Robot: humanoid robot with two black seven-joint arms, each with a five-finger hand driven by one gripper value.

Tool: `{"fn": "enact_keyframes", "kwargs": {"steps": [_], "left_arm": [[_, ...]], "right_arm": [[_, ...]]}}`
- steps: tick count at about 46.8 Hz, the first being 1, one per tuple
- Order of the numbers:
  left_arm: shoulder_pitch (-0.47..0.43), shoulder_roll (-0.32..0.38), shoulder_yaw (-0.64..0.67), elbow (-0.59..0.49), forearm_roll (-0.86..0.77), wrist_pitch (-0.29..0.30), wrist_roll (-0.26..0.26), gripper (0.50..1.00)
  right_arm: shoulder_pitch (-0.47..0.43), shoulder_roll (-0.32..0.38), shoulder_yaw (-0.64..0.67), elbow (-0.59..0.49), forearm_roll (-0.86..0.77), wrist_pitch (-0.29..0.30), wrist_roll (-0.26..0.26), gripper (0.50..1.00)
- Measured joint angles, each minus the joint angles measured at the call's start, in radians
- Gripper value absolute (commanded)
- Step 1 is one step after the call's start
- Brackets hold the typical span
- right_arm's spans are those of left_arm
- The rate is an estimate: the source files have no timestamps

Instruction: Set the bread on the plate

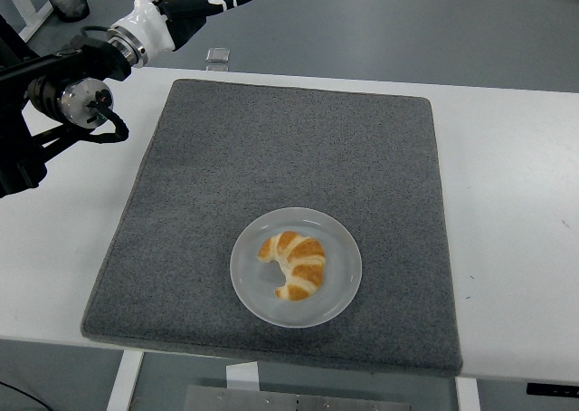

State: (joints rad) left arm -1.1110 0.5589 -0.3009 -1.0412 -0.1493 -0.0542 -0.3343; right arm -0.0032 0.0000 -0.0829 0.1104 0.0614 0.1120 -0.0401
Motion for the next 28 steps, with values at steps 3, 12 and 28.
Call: {"fn": "enact_keyframes", "kwargs": {"steps": [3, 12, 28], "left_arm": [[0.031, 0.002, -0.032, 0.0, -0.045, -0.003, 0.0, 0.994], [0.159, 0.0, -0.21, 0.003, -0.061, 0.0, 0.012, 0.994], [0.236, -0.008, -0.259, 0.084, -0.179, 0.008, 0.017, 0.996]], "right_arm": [[0.0, 0.0, 0.0, 0.0, 0.0, 0.0, 0.0, 0.952], [0.0, 0.0, 0.0, 0.0, 0.0, 0.0, 0.0, 0.952], [0.0, 0.0, 0.0, 0.0, 0.0, 0.0, 0.0, 0.952]]}}
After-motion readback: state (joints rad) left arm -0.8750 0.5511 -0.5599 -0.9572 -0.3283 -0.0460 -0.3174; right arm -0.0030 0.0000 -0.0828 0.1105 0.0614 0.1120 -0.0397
